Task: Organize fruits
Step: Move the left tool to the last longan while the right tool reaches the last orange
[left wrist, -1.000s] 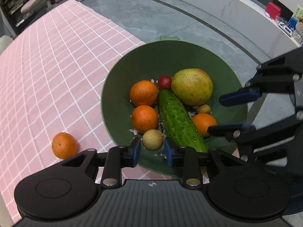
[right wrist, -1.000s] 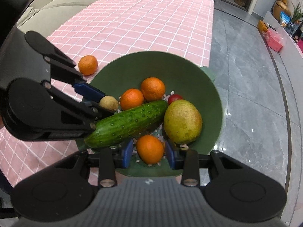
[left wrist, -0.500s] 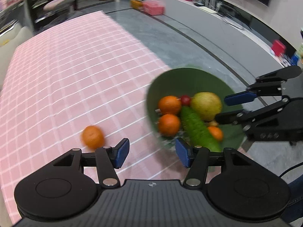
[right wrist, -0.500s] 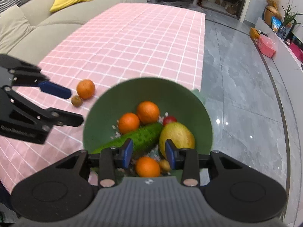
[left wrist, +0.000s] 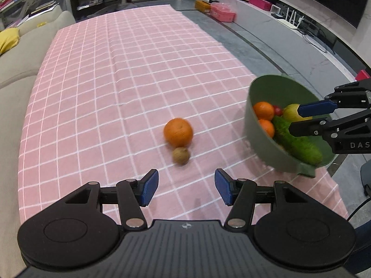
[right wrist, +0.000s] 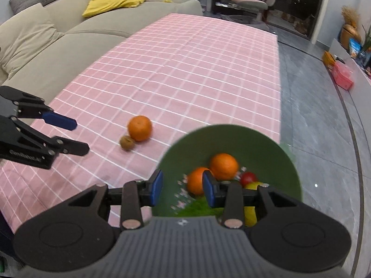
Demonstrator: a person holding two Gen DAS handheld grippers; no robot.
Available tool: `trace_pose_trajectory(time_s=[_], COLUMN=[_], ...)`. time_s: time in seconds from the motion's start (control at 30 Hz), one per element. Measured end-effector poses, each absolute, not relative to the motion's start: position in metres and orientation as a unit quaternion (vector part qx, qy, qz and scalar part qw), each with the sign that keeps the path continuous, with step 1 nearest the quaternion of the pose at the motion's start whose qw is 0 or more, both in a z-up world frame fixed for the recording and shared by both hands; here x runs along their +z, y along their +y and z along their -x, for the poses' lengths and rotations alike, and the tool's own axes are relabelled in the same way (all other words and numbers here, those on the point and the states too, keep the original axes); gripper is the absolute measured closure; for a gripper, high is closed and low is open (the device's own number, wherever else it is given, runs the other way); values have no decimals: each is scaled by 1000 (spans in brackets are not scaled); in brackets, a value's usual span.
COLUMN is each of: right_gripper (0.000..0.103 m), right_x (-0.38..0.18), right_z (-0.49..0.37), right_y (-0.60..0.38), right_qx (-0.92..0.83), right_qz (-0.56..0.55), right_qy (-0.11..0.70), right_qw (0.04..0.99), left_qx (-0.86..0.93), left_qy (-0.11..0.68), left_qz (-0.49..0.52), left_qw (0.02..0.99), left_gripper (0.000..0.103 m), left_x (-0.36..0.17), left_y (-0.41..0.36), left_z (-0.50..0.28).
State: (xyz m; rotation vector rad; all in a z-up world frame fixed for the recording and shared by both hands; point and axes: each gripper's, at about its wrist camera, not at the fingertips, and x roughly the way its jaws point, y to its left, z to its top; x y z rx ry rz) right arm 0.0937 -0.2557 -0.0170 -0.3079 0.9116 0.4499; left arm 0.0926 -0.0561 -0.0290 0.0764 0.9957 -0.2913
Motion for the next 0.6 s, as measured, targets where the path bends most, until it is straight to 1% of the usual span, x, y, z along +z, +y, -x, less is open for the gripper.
trace_pose_trajectory(time_s=[0.27,0.6], right_gripper=[68,68], right_x=[-31,-39], right_z=[-101,-128], right_y=[-218,-189], right_qx=[235,239], right_qz=[165,149], right_qy=[444,447], right_qw=[849,849], left_qx=[-134,-145], left_qy=[470,469], left_qz=[-30,-6], left_qw=[872,871], left_gripper=[37,37], left_x=[-46,-72], left_y=[-44,-42], left_z=[-90,-116])
